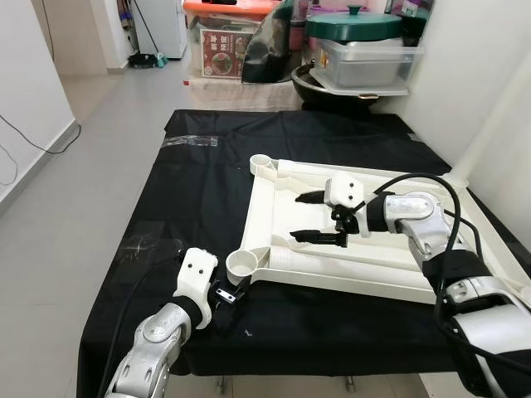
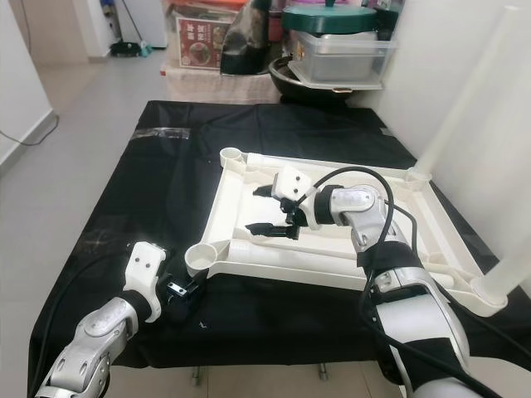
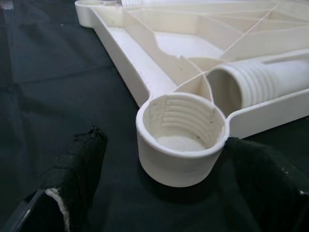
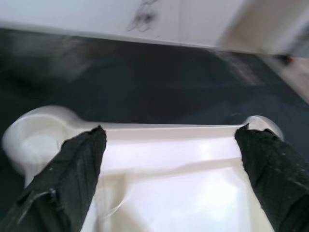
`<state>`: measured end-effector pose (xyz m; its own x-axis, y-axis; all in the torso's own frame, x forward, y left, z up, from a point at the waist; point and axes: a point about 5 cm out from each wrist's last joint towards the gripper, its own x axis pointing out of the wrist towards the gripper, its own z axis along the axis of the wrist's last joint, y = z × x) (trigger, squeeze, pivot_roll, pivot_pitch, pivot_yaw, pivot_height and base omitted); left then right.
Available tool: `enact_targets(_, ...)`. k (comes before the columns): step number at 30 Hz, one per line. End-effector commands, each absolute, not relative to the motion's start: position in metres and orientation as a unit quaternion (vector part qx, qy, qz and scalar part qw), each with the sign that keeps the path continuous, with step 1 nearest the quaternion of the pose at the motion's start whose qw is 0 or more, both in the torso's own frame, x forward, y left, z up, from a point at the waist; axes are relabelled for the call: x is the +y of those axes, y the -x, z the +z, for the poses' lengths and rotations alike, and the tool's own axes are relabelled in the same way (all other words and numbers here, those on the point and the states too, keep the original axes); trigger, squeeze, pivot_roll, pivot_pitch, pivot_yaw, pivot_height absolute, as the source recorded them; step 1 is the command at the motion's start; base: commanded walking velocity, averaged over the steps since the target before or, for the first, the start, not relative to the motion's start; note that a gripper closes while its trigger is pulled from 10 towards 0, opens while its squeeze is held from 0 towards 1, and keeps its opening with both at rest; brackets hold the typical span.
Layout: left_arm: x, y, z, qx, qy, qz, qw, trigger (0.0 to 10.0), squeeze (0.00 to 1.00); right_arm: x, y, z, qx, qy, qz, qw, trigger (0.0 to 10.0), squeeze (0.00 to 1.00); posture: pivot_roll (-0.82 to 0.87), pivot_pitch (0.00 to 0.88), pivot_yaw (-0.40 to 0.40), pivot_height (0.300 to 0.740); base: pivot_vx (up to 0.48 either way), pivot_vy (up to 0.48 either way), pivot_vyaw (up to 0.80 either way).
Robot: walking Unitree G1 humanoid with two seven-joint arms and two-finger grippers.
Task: Building children table
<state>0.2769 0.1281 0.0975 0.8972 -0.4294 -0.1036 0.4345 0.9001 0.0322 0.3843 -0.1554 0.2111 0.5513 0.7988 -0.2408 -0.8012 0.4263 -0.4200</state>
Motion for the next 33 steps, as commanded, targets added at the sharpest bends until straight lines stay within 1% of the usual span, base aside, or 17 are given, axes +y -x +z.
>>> enact_targets(1,0.13,-0.275,0.092,0.056,-0.029,-0.217,0.974,10.0,0.0,-0.158,-0.388,0.211,0.008,0.24,0.449,0.861,10.0,1.0,0.04,0.0,-0.066,0.74,0.0,0.0,0.0)
enact_targets(3,0.148,-0.273,0.091,0.058,-0.033,-0.175,0.982,10.0,0.0,-0.135,-0.399,0.193,0.041,0.171,0.349,0.921,10.0,1.0,0.06,0.0,-0.073,0.74,0.0,0.0,0.0)
enact_targets(6,0.148,-0.273,0.091,0.058,-0.033,-0.175,0.982,10.0,0.0,-0.135,-0.399,0.193,0.041,0.171,0.349,0.921,10.0,1.0,0.06,0.0,-0.073,0.74,0.0,0.0,0.0)
enact_targets(7,0.159,-0.271,0.09,0.06,-0.033,-0.149,0.987,10.0,0.0,-0.118,-0.401,0.18,0.071,0.132,0.323,0.934,10.0,0.9,0.06,0.0,-0.075,0.74,0.0,0.0,0.0)
enact_targets(8,0.159,-0.271,0.09,0.06,-0.033,-0.149,0.987,10.0,0.0,-0.118,-0.401,0.18,0.071,0.132,0.323,0.934,10.0,0.9,0.06,0.0,-0.075,0.74,0.0,0.0,0.0)
enact_targets(9,0.169,-0.269,0.088,0.064,-0.037,-0.126,0.989,10.0,0.0,-0.1,-0.398,0.168,0.11,0.102,0.319,0.936,10.0,0.0,0.08,0.0,-0.083,0.74,0.0,0.0,0.0)
enact_targets(10,0.176,-0.265,0.086,0.068,-0.038,-0.11,0.991,10.0,0.0,-0.083,-0.395,0.158,0.145,0.069,0.321,0.933,10.0,0.0,0.09,0.0,-0.092,0.74,0.0,0.0,0.0)
enact_targets(11,0.176,-0.265,0.086,0.068,-0.038,-0.11,0.991,10.0,0.0,-0.083,-0.395,0.158,0.145,0.069,0.321,0.933,10.0,0.0,0.09,0.0,-0.092,0.74,0.0,0.0,0.0)
enact_targets(12,0.182,-0.26,0.085,0.072,-0.04,-0.098,0.992,10.0,0.0,-0.069,-0.39,0.149,0.181,0.04,0.328,0.926,10.0,0.0,0.11,0.0,-0.1,0.74,0.0,0.0,0.0)
enact_targets(14,0.186,-0.256,0.083,0.075,-0.042,-0.089,0.992,10.0,0.0,-0.056,-0.385,0.142,0.205,0.021,0.328,0.922,10.0,0.0,0.11,0.0,-0.1,0.74,0.0,0.0,0.0)
enact_targets(20,0.19,-0.253,0.082,0.077,-0.043,-0.082,0.993,10.0,0.0,-0.048,-0.382,0.136,0.225,0.002,0.323,0.919,10.0,0.0,0.12,0.0,-0.109,0.74,0.0,0.0,0.0)
enact_targets(21,0.192,-0.25,0.081,0.08,-0.044,-0.076,0.993,10.0,0.0,-0.036,-0.376,0.13,0.245,-0.017,0.321,0.915,10.0,0.0,0.13,0.0,-0.118,0.74,0.0,0.0,0.0)
enact_targets(23,0.192,-0.25,0.081,0.08,-0.044,-0.076,0.993,10.0,0.0,-0.036,-0.376,0.13,0.245,-0.017,0.321,0.915,10.0,0.0,0.13,0.0,-0.118,0.74,0.0,0.0,0.0)
enact_targets(25,0.191,-0.248,0.081,0.081,-0.043,-0.073,0.993,10.0,0.0,-0.009,-0.365,0.121,0.271,-0.028,0.318,0.908,10.0,0.0,0.13,0.0,-0.118,0.74,0.0,0.0,0.0)
enact_targets(27,0.19,-0.249,0.081,0.081,-0.043,-0.074,0.993,10.0,0.0,0.002,-0.36,0.118,0.281,-0.022,0.319,0.905,10.0,0.0,0.13,0.0,-0.118,0.74,0.0,0.0,0.0)
enact_targets(30,0.19,-0.249,0.081,0.081,-0.043,-0.074,0.993,10.0,0.0,0.002,-0.36,0.118,0.281,-0.022,0.319,0.905,10.0,0.0,0.13,0.0,-0.118,0.74,0.0,0.0,0.0)
enact_targets(33,0.186,-0.252,0.082,0.078,-0.044,-0.078,0.993,10.0,0.0,0.019,-0.347,0.109,0.312,0.002,0.332,0.89,10.0,0.0,0.12,0.0,-0.125,0.74,0.0,0.0,0.0)
